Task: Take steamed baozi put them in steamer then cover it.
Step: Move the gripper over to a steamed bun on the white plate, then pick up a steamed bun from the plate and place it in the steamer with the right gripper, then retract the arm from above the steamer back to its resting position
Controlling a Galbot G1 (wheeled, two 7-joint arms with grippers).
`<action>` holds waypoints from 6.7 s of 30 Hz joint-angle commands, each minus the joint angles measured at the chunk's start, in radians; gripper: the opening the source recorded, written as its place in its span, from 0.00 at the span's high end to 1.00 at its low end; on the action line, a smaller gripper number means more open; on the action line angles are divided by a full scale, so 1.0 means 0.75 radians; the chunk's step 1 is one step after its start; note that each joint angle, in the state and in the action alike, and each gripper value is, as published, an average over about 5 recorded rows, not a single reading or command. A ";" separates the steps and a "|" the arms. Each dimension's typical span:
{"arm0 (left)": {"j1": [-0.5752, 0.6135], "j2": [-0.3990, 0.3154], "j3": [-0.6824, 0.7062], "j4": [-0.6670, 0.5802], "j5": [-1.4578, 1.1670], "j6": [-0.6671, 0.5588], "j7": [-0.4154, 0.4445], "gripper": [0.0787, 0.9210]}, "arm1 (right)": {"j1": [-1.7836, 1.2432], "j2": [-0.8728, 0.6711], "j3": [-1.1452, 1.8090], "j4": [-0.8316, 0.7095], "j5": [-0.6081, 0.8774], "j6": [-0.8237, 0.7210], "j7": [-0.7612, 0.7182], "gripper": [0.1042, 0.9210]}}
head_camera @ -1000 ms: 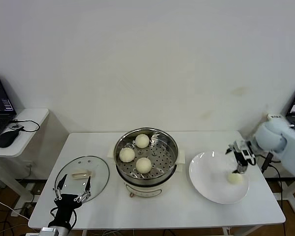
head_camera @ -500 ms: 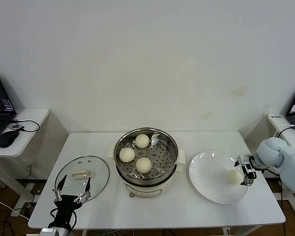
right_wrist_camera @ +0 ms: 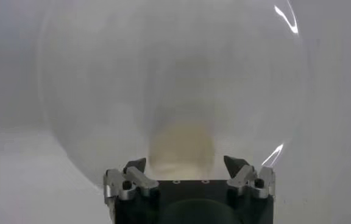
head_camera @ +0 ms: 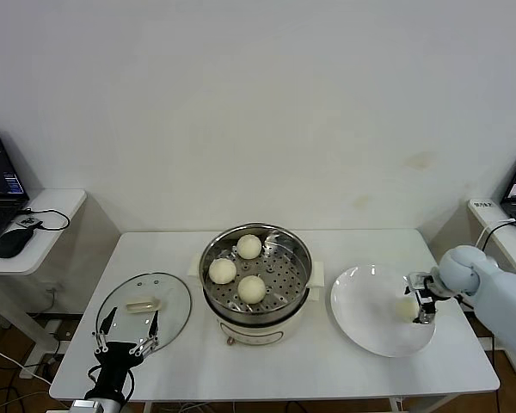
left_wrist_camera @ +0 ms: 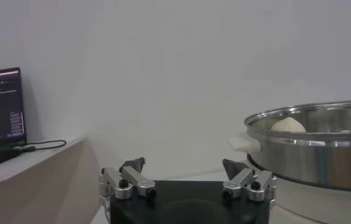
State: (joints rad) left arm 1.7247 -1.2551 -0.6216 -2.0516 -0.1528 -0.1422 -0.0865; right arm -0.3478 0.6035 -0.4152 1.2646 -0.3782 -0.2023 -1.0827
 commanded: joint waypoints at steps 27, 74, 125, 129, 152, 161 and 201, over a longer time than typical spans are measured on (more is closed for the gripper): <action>-0.035 0.000 0.028 0.000 0.001 0.007 -0.002 0.12 | 1.252 0.011 -0.893 0.468 0.854 -0.337 0.030 0.35; -0.038 -0.006 -0.003 -0.001 0.003 -0.015 -0.007 0.12 | 0.945 0.643 -1.003 0.125 0.887 -0.566 0.310 0.34; -0.124 0.066 0.019 0.122 0.668 0.104 -0.159 0.12 | -1.509 0.900 1.715 0.811 0.783 0.467 1.165 0.12; -0.131 0.137 -0.074 0.197 1.119 0.031 -0.133 0.12 | -1.559 0.955 1.765 0.808 0.790 0.457 1.145 0.12; -0.377 0.297 -0.009 0.652 1.853 -0.029 -0.102 0.12 | -1.644 1.106 1.781 0.823 0.746 0.440 1.147 0.12; -0.509 0.290 0.039 0.691 1.834 -0.020 -0.101 0.12 | -1.660 1.134 1.777 0.819 0.726 0.448 1.149 0.12; -0.781 0.221 0.179 1.017 1.782 0.007 -0.099 0.28 | -1.672 1.155 1.784 0.772 0.694 0.465 1.128 0.12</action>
State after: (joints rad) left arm 1.1584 -1.0887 -0.4944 -1.3306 1.1920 -0.1375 -0.1662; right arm -1.6019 1.4694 0.9248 1.8495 0.1450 0.1440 -0.2300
